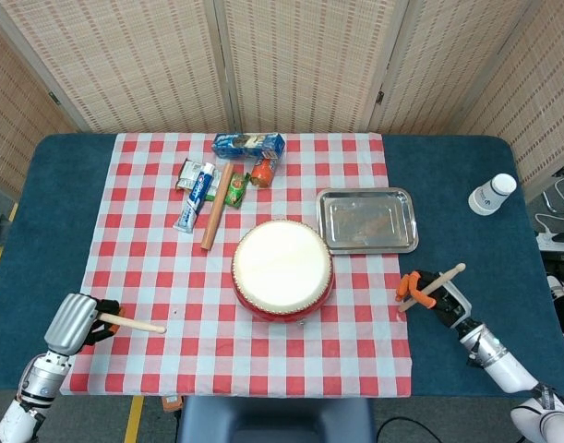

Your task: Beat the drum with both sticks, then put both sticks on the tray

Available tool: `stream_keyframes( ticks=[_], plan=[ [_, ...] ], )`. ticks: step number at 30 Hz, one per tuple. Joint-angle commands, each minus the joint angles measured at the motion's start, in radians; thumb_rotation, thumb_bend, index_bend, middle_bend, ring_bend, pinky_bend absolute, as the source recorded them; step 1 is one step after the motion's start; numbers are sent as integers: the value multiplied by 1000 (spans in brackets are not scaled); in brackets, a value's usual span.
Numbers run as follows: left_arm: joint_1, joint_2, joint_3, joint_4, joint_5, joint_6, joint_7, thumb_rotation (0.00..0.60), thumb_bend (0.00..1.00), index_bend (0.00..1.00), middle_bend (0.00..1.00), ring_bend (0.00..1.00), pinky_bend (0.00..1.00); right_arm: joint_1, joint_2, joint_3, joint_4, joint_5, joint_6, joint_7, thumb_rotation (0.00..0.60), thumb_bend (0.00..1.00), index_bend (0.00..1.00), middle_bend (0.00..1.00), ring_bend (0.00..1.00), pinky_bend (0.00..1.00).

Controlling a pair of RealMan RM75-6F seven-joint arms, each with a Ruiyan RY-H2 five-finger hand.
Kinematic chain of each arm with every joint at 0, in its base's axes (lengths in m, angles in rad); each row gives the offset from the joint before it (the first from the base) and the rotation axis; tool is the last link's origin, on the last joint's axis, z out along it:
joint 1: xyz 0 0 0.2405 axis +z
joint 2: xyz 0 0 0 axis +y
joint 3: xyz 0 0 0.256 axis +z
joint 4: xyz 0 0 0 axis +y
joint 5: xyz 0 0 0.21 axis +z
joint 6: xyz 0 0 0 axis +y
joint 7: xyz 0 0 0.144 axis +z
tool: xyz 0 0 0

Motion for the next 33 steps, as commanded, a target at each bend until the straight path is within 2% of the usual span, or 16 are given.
stream_keyframes(
  ticks=[1,13,17,21,26,33],
  plan=[
    [0,0,0,1,0,0,-1,600,832,1000,1000,1000,1000,0,-8,-12,-4,0,-22,-20,473,158,651,563,468,510],
    [-1,-4,3,8,1,-2,-7,600,832,1000,1000,1000,1000,7,-41,-38,-1,0,-76,-84,473,158,783,654,539,560],
    [-3,-6,3,11,1,-4,-10,600,832,1000,1000,1000,1000,9,-52,-39,-1,8,-99,-106,472,158,867,707,591,600],
    [-3,-8,3,14,1,-4,-13,600,831,1000,1000,1000,1000,16,-61,-37,-4,15,-119,-129,474,158,985,792,678,665],
    [-3,-10,3,20,-2,-5,-18,600,832,1000,1000,1000,1000,29,-71,-33,-11,22,-148,-161,476,158,1000,911,818,761],
    [-3,-15,1,31,-7,-6,-25,600,832,1000,1000,1000,1000,35,-73,-19,-39,40,-153,-160,594,157,1000,998,931,868]
  ],
)
